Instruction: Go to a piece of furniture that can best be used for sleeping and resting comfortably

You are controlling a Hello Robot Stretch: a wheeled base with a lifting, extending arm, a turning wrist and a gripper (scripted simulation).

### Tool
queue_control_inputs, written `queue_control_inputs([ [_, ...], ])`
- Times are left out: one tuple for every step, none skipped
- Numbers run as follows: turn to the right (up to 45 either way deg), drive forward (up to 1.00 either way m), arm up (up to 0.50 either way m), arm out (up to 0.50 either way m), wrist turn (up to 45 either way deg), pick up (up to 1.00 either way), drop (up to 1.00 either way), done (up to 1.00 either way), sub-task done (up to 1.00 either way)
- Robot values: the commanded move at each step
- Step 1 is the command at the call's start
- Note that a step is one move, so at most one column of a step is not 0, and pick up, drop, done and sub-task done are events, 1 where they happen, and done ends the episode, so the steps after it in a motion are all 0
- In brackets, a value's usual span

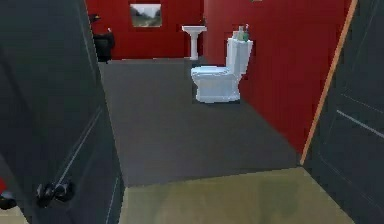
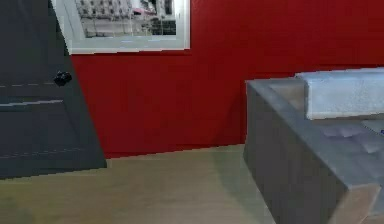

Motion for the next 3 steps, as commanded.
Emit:
queue_control_inputs([
  [9.0, 0.0, 0.0, 0.0, 0.0, 0.0, 0.0, 0.0, 0.0],
  [0.0, 0.25, 0.0, 0.0, 0.0, 0.0, 0.0, 0.0, 0.0],
  [-15.0, 0.0, 0.0, 0.0, 0.0, 0.0, 0.0, 0.0, 0.0],
])
